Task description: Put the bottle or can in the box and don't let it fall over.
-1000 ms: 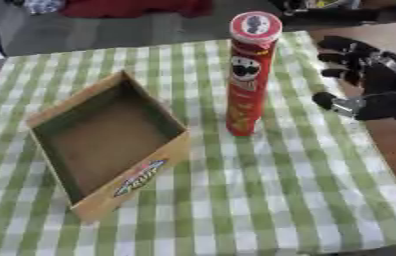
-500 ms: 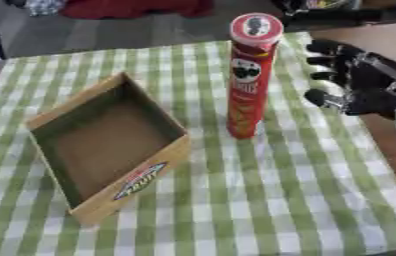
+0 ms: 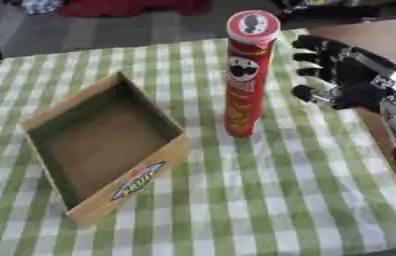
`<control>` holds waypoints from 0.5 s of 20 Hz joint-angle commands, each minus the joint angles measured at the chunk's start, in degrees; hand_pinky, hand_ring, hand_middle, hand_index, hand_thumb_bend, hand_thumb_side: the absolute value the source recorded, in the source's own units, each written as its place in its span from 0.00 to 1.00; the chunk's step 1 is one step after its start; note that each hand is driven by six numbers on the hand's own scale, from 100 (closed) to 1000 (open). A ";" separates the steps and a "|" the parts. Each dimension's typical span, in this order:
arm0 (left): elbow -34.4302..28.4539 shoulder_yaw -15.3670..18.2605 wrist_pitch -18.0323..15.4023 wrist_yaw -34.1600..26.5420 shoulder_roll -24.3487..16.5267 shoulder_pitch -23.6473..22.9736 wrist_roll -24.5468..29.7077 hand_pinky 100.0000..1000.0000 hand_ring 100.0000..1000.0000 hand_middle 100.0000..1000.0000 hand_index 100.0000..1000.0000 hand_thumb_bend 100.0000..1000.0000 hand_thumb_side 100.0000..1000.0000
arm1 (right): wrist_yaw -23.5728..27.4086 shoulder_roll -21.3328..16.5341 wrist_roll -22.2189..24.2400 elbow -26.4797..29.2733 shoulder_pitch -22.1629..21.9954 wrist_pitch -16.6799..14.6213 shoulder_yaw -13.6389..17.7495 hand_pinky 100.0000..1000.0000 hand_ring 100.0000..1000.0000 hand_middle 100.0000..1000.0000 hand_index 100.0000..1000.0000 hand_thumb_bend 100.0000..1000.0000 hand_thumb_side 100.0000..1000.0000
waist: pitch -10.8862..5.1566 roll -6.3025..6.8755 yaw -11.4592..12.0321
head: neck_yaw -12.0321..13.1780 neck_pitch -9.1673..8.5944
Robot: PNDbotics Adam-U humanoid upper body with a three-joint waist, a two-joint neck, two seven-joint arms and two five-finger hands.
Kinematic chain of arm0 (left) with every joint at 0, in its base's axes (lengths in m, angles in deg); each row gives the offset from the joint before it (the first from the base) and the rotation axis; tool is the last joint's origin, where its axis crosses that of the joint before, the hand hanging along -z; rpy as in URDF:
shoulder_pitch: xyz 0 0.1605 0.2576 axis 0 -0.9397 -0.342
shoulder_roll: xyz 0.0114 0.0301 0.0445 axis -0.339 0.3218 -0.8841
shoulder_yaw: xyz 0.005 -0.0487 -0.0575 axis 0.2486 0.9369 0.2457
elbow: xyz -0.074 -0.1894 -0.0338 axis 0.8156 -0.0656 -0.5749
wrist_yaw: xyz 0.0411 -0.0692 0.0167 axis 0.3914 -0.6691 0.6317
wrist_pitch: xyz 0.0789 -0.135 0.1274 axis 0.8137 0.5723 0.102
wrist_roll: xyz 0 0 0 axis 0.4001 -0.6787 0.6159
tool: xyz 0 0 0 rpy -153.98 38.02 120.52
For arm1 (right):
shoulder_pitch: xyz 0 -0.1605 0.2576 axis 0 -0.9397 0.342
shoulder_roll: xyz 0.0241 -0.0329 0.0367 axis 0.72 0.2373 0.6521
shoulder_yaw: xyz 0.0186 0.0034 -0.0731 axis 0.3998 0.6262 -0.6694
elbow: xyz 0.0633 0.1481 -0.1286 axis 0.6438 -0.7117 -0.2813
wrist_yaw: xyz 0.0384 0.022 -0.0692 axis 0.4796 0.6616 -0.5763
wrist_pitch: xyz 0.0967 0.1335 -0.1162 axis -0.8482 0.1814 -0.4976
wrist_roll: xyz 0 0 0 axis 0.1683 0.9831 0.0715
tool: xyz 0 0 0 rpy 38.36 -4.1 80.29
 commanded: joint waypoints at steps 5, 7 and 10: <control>-1.32 0.00 0.00 -0.22 -0.23 1.21 0.05 0.66 1.00 1.00 0.79 0.00 0.71 | 1.68 0.11 1.81 -0.53 2.51 0.02 -0.60 0.93 1.00 1.00 1.00 0.34 0.02 | -0.27 0.05 0.43 | -0.40 -0.89; -1.34 -0.03 0.02 -0.23 -0.19 1.26 0.07 0.66 1.00 1.00 0.79 0.00 0.71 | 1.84 0.43 2.49 -0.45 2.83 -0.09 -0.91 0.93 1.00 1.00 1.00 0.35 0.02 | -0.25 0.05 0.51 | -0.40 -0.80; -1.35 -0.05 0.05 -0.24 -0.15 1.32 0.17 0.66 1.00 1.00 0.79 0.00 0.71 | 2.25 0.92 3.42 -0.10 3.14 -0.12 -1.29 0.93 1.00 1.00 1.00 0.35 0.02 | -0.27 0.02 0.57 | -0.31 -0.71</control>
